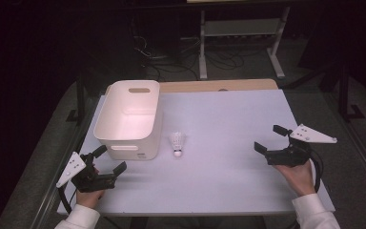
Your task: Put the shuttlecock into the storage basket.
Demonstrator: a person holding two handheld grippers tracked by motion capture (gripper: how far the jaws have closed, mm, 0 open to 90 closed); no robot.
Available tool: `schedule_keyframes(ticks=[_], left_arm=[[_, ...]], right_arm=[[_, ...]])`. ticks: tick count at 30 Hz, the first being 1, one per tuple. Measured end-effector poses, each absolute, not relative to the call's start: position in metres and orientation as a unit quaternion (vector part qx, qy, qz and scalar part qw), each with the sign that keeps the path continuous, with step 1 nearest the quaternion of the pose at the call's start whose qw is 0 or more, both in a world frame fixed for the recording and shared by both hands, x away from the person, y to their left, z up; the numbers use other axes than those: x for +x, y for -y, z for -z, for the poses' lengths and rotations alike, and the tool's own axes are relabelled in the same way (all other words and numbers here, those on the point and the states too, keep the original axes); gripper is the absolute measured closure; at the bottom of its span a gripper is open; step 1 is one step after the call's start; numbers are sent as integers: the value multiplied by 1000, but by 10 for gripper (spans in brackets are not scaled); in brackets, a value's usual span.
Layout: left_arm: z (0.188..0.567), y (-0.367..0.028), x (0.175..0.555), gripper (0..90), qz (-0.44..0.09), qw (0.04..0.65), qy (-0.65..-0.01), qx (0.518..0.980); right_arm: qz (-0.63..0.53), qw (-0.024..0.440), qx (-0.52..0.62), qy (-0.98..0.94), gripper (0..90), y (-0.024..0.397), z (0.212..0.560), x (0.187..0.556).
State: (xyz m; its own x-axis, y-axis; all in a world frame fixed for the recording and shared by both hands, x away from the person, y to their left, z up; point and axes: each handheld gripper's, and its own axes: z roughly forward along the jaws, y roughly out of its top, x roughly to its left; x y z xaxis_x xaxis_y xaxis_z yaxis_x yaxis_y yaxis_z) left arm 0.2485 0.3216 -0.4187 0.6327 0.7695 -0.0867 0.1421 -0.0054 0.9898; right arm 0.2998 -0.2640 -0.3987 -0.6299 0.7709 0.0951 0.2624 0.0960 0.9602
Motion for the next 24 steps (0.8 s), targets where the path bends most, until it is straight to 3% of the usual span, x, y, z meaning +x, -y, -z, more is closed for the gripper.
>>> schedule_keyframes(ticks=[24], left_arm=[[418, -322, 248, 0, -254, 617, -346, 659]], right_arm=[[-546, 215, 376, -717, 0, 260, 398, 297]])
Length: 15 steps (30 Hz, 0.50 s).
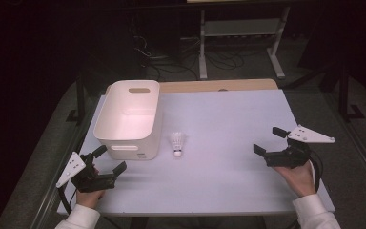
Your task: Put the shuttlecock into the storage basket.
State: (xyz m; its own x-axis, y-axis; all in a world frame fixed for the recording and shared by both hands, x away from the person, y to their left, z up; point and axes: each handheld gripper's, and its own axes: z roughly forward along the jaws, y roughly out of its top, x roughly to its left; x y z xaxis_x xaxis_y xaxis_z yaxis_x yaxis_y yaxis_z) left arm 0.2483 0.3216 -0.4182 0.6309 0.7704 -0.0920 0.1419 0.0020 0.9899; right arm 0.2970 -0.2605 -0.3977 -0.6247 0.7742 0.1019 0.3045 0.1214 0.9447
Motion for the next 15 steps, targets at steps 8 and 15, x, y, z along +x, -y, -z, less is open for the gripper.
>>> schedule_keyframes(ticks=[8, 15], left_arm=[[418, -321, 248, 0, -253, 620, -344, 658], [418, -320, 249, 0, -252, 620, -344, 659]], right_arm=[[-538, 214, 369, -727, 0, 254, 394, 299], [-535, 201, 360, -737, 0, 244, 392, 305]])
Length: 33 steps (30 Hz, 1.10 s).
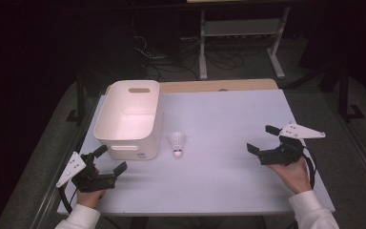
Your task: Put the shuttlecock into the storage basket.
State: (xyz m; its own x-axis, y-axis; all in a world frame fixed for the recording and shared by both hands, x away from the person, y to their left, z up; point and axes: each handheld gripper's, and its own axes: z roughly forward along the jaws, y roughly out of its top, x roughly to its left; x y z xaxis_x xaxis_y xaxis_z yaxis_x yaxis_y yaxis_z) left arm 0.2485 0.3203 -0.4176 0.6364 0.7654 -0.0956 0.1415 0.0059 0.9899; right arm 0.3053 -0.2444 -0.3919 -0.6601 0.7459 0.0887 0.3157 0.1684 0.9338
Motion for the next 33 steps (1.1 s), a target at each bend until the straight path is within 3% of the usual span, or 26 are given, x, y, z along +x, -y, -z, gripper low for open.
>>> schedule_keyframes(ticks=[33], left_arm=[[417, -320, 248, 0, -252, 616, -343, 663]], right_arm=[[-526, 185, 334, -760, 0, 215, 389, 321]])
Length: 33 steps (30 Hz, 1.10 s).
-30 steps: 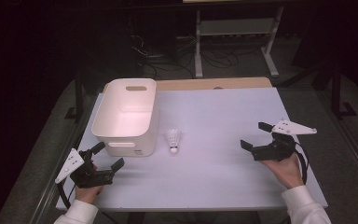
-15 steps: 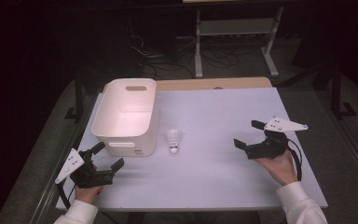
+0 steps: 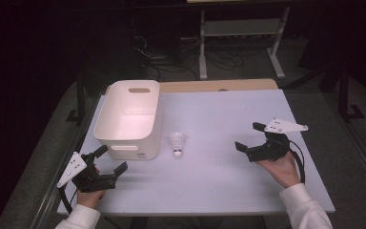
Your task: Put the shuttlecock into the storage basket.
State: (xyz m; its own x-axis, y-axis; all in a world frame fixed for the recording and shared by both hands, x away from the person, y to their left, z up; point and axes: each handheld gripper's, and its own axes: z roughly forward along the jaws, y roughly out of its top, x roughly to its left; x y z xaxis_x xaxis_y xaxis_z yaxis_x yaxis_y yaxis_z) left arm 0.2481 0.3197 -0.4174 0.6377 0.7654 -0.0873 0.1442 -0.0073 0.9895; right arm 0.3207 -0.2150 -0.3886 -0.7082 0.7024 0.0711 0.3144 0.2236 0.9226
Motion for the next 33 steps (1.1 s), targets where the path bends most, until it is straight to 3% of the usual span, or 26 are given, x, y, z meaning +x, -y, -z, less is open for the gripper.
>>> schedule_keyframes(ticks=[33], left_arm=[[417, -319, 248, 0, -251, 626, -341, 655]], right_arm=[[-522, 165, 310, -777, 0, 174, 392, 339]])
